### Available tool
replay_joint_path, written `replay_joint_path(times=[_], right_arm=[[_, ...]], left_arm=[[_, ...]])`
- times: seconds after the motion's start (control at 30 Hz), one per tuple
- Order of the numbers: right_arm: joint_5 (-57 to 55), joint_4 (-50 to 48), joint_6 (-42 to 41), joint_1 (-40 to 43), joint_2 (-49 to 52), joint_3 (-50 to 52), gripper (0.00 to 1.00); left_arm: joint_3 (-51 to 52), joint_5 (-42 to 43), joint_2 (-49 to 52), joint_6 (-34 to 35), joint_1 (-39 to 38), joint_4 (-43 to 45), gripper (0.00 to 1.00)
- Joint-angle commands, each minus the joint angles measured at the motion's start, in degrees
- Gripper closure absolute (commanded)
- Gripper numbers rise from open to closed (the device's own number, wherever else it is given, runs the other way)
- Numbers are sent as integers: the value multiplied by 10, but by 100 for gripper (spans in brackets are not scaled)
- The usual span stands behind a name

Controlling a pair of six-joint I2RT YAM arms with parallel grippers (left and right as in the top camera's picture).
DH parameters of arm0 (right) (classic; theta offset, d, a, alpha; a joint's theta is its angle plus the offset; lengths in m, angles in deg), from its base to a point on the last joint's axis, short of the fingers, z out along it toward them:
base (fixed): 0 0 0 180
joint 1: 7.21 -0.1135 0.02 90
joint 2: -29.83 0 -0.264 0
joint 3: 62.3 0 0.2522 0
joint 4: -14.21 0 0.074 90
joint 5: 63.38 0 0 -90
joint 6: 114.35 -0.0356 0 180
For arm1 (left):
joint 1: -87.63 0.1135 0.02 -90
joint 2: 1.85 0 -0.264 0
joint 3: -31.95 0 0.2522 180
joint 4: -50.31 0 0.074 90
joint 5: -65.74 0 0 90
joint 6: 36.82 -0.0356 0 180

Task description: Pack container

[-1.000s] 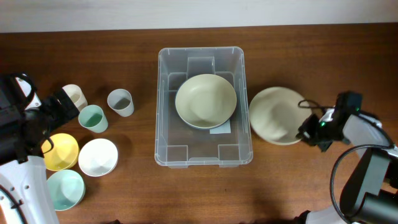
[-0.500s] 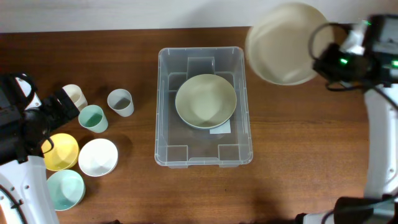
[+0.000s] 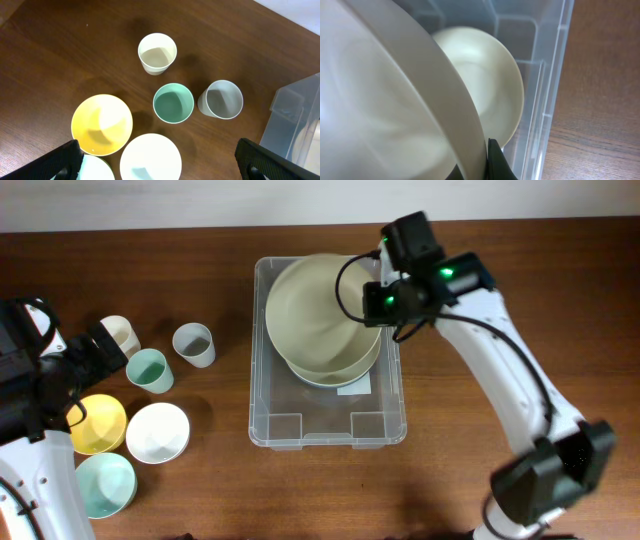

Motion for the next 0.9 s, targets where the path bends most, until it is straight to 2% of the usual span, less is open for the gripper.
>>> replay_joint_path(times=[0.0, 0.07, 0.1, 0.13, 0.17, 0.27, 0.3, 0.37, 0.4, 0.57, 0.7, 0.87], right_arm=[[-15, -2, 6, -3, 29, -8, 96], [-16, -3, 7, -3, 31, -8, 95], [-16, -3, 11, -3, 31, -8, 88], [-16, -3, 19, -3, 31, -8, 75], [-16, -3, 23, -3, 30, -8, 68], [-16, 1, 31, -3, 25, -8, 67], [-17, 5, 38, -3, 20, -8, 69], [-16, 12, 56, -3, 8, -8, 87], [-16, 17, 75, -4, -1, -8, 92], [17, 101, 194, -14, -34, -8, 96], [31, 167, 194, -32, -29, 7, 96], [34, 150, 194, -69, -18, 61, 96]], left_arm=[[-7, 7, 1, 2, 3, 1, 1], [-7, 7, 1, 2, 3, 1, 1], [-7, 7, 1, 1, 3, 1, 1], [-7, 7, 1, 2, 3, 1, 1], [-7, 7, 1, 1, 3, 1, 1], [-7, 7, 1, 1, 3, 1, 1], [-7, 7, 1, 2, 3, 1, 1], [-7, 7, 1, 2, 3, 1, 1], [-7, 7, 1, 1, 3, 1, 1], [-7, 7, 1, 2, 3, 1, 1], [-7, 7, 1, 2, 3, 2, 1], [-7, 7, 1, 2, 3, 1, 1]])
